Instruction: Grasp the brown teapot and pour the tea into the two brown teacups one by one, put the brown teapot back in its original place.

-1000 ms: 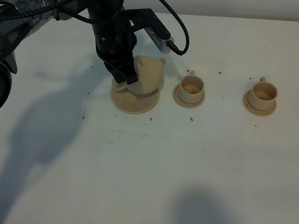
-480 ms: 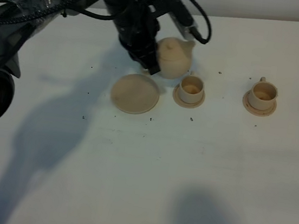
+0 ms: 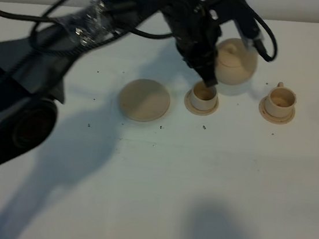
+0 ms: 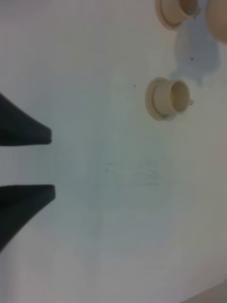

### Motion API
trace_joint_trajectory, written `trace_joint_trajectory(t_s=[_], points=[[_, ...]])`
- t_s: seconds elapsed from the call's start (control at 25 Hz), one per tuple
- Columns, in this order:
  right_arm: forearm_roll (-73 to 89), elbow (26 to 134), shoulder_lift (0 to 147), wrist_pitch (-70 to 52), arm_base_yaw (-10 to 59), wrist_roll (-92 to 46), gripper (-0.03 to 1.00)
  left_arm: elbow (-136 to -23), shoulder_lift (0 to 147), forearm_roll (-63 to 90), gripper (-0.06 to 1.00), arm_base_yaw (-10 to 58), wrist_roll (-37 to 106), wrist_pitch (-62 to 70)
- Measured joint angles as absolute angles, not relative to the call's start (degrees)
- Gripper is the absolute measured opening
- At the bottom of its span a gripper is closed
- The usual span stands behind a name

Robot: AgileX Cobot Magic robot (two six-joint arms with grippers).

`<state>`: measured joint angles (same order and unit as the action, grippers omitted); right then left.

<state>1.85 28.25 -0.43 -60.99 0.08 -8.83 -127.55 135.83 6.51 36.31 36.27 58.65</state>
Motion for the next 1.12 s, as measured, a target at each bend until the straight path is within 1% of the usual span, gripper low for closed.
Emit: trace_joint_trajectory(t_s=[0.16, 0.36, 0.76, 1.12], points=[[1.8, 28.3, -0.4, -61.0, 0.1, -8.8, 0.23, -131.3, 138.9, 4.8, 0.11, 38.4, 36.3, 56.8], [1.8, 28.3, -0.4, -61.0, 0.1, -8.8, 0.23, -132.2, 140.7, 1.0, 0.11, 39.7, 36.4, 53.9], [1.8, 28.3, -0.4, -61.0, 0.1, -8.8, 0.23, -132.2, 141.1, -2.6, 0.11, 40.1, 43.3, 49.1], [1.8, 28.3, -0.4, -61.0, 0.1, -8.8, 0.23, -132.2, 142.2, -3.3, 0.11, 40.3, 48.6, 50.0]])
